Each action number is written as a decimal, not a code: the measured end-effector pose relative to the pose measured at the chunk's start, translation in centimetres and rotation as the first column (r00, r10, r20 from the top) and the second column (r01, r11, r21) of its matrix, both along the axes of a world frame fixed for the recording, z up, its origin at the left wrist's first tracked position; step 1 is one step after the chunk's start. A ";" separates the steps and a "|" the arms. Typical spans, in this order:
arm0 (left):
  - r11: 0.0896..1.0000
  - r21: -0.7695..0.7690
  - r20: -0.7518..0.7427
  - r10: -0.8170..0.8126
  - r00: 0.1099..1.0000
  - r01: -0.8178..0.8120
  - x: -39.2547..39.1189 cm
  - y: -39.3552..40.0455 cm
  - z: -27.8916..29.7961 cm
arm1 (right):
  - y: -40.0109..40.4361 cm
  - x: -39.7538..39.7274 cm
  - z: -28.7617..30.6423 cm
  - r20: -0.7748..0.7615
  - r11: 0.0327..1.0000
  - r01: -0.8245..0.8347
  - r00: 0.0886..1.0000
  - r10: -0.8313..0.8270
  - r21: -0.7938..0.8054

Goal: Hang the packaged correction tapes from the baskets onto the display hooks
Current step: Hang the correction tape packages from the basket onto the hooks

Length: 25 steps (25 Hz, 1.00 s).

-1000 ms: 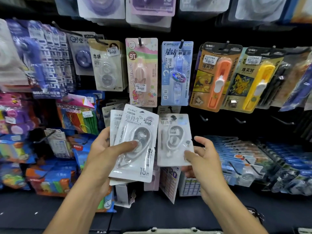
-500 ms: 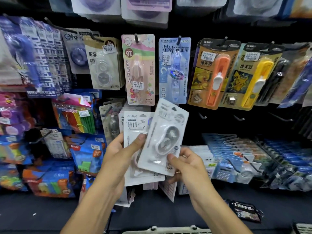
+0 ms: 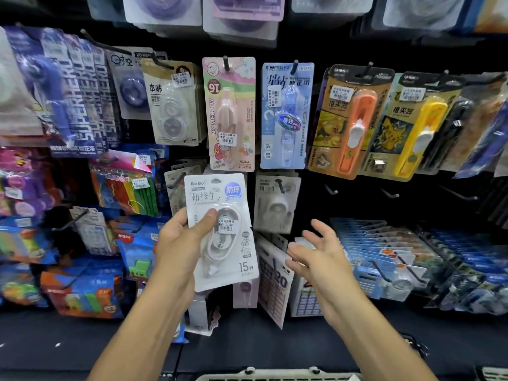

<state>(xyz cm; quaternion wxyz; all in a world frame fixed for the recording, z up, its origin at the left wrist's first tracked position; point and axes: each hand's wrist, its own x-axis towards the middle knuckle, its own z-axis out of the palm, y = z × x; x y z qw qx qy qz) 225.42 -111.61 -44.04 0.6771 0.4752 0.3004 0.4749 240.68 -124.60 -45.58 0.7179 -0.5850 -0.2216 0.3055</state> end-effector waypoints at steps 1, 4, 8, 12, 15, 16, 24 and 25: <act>1.000 0.004 0.003 -0.015 1.000 0.015 0.4 0.0 0.0 | 0.1 -0.4 0.0 0.055 0.998 -0.055 0.997 0.056 -0.016; 0.988 0.076 -0.010 -0.130 0.991 0.131 2.1 -0.7 0.1 | 0.5 -2.0 -0.4 0.165 0.967 -0.253 0.953 0.256 -0.034; 0.602 0.791 -0.466 0.479 0.743 0.108 2.1 0.2 -1.0 | 0.5 -1.6 -0.5 0.171 0.989 -0.135 0.977 0.124 0.054; 0.564 0.736 -0.672 0.549 0.497 0.373 1.2 2.7 -1.3 | -1.6 -0.3 -1.2 0.287 0.997 0.069 0.956 -0.061 -0.019; 0.559 0.636 -0.770 0.504 0.391 0.532 1.6 2.9 -2.7 | -2.2 -0.2 -1.7 0.414 0.993 0.085 0.909 -0.043 -0.085; 0.558 0.622 -0.780 0.500 0.376 0.549 1.7 2.9 -2.9 | -2.2 -0.3 -1.9 0.429 0.992 0.086 0.903 -0.039 -0.091; 0.538 0.606 -0.786 0.518 0.337 0.587 1.8 3.1 -3.7 | -1.7 -1.2 -1.7 0.377 0.951 0.309 0.879 -0.291 0.014; 0.537 0.603 -0.788 0.519 0.332 0.590 1.8 3.2 -3.8 | -1.8 -1.2 -1.8 0.385 0.947 0.321 0.871 -0.305 0.024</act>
